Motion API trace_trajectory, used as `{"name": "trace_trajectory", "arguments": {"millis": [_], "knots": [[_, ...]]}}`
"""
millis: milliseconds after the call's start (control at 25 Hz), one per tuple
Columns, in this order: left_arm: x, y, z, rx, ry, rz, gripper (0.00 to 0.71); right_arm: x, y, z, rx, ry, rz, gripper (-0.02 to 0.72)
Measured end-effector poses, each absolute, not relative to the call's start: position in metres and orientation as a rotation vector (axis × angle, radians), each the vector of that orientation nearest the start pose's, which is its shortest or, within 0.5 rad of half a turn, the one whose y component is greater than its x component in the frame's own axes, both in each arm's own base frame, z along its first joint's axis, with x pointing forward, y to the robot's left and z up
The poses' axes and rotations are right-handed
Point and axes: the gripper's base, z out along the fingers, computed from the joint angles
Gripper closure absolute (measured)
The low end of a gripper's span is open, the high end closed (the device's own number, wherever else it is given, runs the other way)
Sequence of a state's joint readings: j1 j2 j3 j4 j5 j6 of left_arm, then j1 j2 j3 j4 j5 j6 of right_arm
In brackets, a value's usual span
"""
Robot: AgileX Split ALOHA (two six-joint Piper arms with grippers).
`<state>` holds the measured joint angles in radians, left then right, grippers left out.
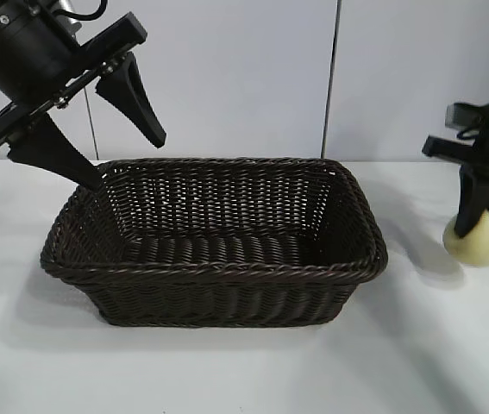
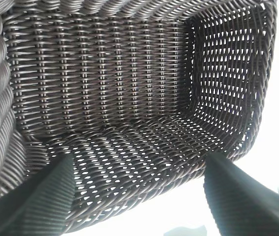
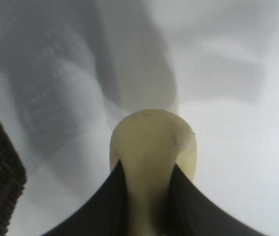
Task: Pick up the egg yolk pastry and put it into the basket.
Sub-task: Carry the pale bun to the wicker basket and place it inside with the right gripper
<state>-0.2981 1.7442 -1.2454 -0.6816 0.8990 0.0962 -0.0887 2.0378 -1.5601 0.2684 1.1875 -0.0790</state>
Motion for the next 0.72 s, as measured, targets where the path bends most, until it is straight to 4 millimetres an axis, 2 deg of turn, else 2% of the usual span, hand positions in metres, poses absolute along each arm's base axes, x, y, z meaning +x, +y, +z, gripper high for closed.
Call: {"name": "trace_trajectory", "arguments": {"millis": [200,360,560,720], "knots": [[0.326,-0.147,0.241,0.045,2.827,-0.885,0.178,0.399,-0.011,0.252,0.14,2.954,0.398,0.557],[0.325,-0.147,0.241,0.046,2.829,-0.886,0.178,0.389,-0.009,0.282,0.123,2.882,0.398,0.557],[0.325,-0.147,0.241,0.049,2.833,-0.888,0.178,0.385,-0.006,0.292,0.12,2.856,0.434,0.557],[0.325,-0.147,0.241,0.05,2.837,-0.889,0.178,0.385,0.015,0.294,0.034,2.841,0.526,0.557]]}}
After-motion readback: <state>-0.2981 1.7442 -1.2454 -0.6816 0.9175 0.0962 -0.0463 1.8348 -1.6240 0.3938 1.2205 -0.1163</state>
